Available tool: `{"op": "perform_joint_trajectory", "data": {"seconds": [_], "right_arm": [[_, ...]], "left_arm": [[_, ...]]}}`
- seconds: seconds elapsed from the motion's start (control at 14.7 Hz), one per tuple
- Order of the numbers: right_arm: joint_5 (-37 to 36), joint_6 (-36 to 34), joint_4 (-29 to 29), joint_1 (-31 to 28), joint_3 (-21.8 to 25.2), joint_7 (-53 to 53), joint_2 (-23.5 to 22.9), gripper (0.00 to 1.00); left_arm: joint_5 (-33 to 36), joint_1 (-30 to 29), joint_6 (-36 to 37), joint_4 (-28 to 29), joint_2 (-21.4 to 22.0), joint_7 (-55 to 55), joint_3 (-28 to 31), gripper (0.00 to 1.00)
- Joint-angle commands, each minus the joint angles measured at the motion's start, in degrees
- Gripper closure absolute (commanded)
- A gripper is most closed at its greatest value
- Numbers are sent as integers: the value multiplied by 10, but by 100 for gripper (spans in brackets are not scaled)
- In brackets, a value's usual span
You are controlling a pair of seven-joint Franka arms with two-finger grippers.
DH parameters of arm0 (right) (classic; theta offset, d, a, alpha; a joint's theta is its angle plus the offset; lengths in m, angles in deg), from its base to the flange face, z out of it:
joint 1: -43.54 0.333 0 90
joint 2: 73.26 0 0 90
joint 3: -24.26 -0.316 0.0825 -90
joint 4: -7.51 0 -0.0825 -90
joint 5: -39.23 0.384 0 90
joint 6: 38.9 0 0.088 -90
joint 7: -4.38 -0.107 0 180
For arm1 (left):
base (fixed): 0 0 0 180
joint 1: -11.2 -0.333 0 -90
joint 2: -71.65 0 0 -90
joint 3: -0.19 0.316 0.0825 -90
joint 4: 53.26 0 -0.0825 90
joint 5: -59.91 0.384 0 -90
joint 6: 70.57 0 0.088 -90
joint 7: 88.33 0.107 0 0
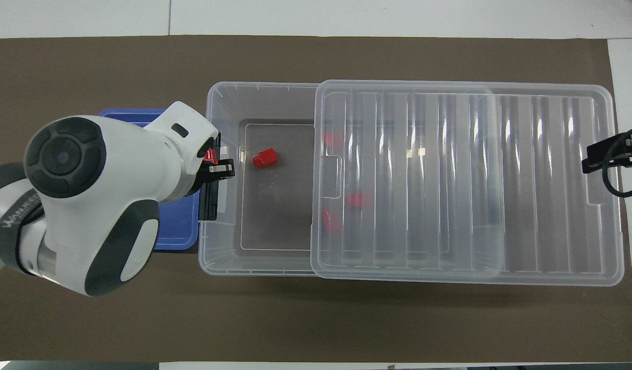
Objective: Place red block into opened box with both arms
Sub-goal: 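Carry the red block with the left gripper over the open box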
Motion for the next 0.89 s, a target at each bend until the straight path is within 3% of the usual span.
{"op": "perform_joint_trajectory", "data": {"seconds": [0.0, 0.34, 0.82], "right_arm": [[2, 7, -9, -7, -2, 11, 10, 0], [2, 7, -9, -7, -2, 11, 10, 0], [2, 7, -9, -7, -2, 11, 10, 0]], "left_arm": [[4, 41, -26, 4, -29, -42, 8, 100], [4, 72, -94, 20, -86, -93, 8, 100], [4, 75, -175, 98, -111, -94, 8, 100]]}}
